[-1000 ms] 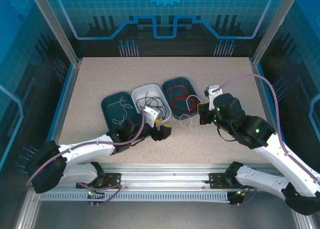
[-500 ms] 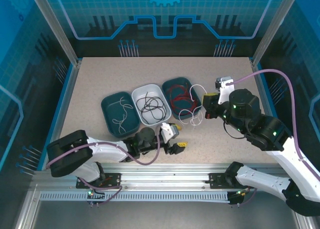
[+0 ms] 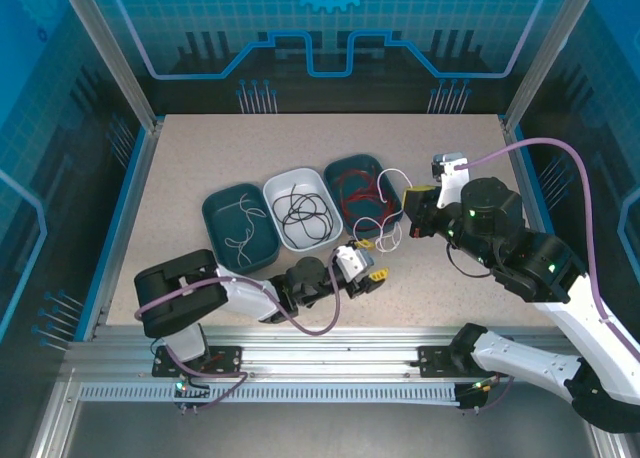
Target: Untangle the cables
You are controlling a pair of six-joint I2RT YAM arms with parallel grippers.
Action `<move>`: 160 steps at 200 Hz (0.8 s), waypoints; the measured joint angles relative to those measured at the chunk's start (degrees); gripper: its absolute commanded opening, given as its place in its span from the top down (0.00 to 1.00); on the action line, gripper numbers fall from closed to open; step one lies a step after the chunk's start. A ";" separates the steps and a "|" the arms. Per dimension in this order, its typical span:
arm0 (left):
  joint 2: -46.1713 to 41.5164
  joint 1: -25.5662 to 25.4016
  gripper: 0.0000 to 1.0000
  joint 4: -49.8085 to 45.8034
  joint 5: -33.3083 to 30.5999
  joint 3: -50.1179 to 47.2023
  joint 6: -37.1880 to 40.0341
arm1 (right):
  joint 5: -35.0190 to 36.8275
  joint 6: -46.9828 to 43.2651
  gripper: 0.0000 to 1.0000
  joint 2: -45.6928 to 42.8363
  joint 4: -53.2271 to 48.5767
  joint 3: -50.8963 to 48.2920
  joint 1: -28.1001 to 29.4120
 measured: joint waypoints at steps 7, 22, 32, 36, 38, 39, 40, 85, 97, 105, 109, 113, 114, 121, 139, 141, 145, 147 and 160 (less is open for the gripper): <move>0.35 -0.04 0.69 0.17 -0.55 0.33 0.04 | 0.00 0.02 1.00 0.00 0.04 0.00 0.00; 0.63 -0.07 0.90 0.55 -1.68 0.68 0.00 | 0.04 0.02 1.00 -0.02 0.09 0.00 0.00; 0.66 -0.13 0.98 0.98 -2.62 0.68 0.42 | 0.17 0.00 1.00 -0.02 0.09 0.00 0.00; 0.66 -0.15 1.00 1.14 -2.84 0.68 0.04 | 0.31 0.00 1.00 -0.02 0.09 0.00 0.00; 0.66 -0.15 1.00 1.22 -3.10 0.68 0.33 | 0.39 0.00 1.00 -0.02 0.09 0.00 0.00; 0.66 -0.15 1.00 1.27 -3.10 0.68 0.39 | 0.42 0.00 1.00 -0.02 0.09 0.00 0.00; 0.66 -0.15 1.00 1.27 -3.08 0.68 0.31 | 0.46 0.00 1.00 -0.02 0.09 0.00 0.00; -1.31 -0.15 1.00 2.01 -6.80 -3.98 -1.03 | 5.18 -0.72 1.00 -0.83 -1.42 0.24 -0.15; -3.32 -0.15 1.00 1.46 -8.26 -6.51 -1.62 | 7.37 -1.01 1.00 -1.51 -2.51 0.61 -0.17; -5.01 -0.15 1.00 0.87 -9.18 -8.02 -2.03 | 8.94 -1.38 1.00 -2.05 -3.19 0.90 -0.26; -6.16 -0.15 1.00 0.42 -9.79 -8.83 -2.40 | 9.75 -1.44 1.00 -2.40 -3.54 1.01 -0.33; -7.30 -0.15 1.00 -0.20 -10.25 -9.53 -2.58 | 10.43 -1.70 1.00 -2.71 -3.91 1.14 -0.42; -7.52 -0.15 1.00 -0.28 -10.36 -9.66 -2.60 | 10.73 -1.75 1.00 -2.84 -4.00 1.20 -0.46; -9.81 -0.15 1.00 -1.51 -11.28 -10.67 -2.99 | 12.26 -1.90 1.00 -3.43 -4.85 1.53 -0.63; -16.28 -0.15 1.00 -6.19 -13.35 -11.89 -3.78 | 16.24 -2.27 1.00 -5.18 -6.60 2.12 -0.98; -17.09 -0.15 1.00 -6.71 -13.64 -11.91 -3.91 | 16.68 -2.32 1.00 -5.42 -6.80 2.16 -0.98; -18.51 -0.15 1.00 -7.91 -14.05 -11.96 -4.07 | 17.46 -2.40 1.00 -5.84 -7.06 2.21 -1.03; -19.28 -0.15 1.00 -8.55 -14.23 -11.96 -4.09 | 17.90 -2.43 1.00 -6.08 -7.26 2.23 -1.03; -23.93 -0.15 1.00 -12.46 -15.47 -11.98 -4.44 | 20.28 -2.64 1.00 -7.58 -8.31 2.25 -1.18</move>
